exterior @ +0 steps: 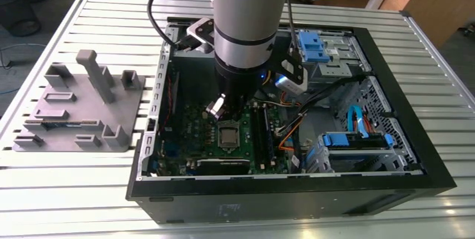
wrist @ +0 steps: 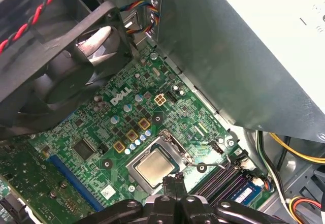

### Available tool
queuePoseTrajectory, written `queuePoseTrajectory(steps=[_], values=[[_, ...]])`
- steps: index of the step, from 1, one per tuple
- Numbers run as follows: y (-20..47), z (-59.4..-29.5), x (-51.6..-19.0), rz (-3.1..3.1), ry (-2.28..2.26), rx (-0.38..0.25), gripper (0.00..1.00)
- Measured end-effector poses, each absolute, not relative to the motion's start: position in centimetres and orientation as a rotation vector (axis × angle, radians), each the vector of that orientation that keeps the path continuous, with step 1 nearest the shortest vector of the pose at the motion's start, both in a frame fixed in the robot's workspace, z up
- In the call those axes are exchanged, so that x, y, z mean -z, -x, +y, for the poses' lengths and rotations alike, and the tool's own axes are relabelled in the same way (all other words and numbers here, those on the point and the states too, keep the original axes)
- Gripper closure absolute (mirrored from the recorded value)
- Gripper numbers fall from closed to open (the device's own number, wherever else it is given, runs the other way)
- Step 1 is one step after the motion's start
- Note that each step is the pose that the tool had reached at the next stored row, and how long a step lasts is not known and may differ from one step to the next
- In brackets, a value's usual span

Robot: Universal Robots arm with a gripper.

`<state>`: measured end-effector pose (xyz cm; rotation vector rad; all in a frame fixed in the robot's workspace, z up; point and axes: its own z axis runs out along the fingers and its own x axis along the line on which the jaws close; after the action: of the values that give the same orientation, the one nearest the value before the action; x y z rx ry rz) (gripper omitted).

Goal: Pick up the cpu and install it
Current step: 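Install the first cpu locking lever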

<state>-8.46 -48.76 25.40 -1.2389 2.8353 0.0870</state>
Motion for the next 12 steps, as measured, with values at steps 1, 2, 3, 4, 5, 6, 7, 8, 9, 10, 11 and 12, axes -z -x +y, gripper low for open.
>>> queuePoseTrajectory(steps=[1,2,3,4,5,6,7,8,9,10,11,12], values=[[8.46,-48.76,-25.42,2.835,1.239,-0.087,0.87],[8.47,-48.77,-25.47,2.836,1.239,-0.087,0.87],[8.47,-48.77,-25.5,2.836,1.239,-0.087,0.87],[8.46,-48.77,-25.54,2.835,1.239,-0.087,0.87],[8.46,-48.77,-25.58,2.835,1.239,-0.087,0.87],[8.46,-48.77,-25.63,2.835,1.239,-0.087,0.87],[8.46,-48.76,-25.64,2.835,1.239,-0.087,0.87],[8.46,-48.76,-25.64,2.835,1.239,-0.087,0.87],[8.46,-48.76,-25.64,2.835,1.239,-0.087,0.87],[8.46,-48.77,-25.66,2.835,1.239,-0.087,0.87],[8.46,-48.77,-25.66,2.835,1.239,-0.087,0.87],[8.46,-48.77,-25.67,2.835,1.239,-0.087,0.87]])
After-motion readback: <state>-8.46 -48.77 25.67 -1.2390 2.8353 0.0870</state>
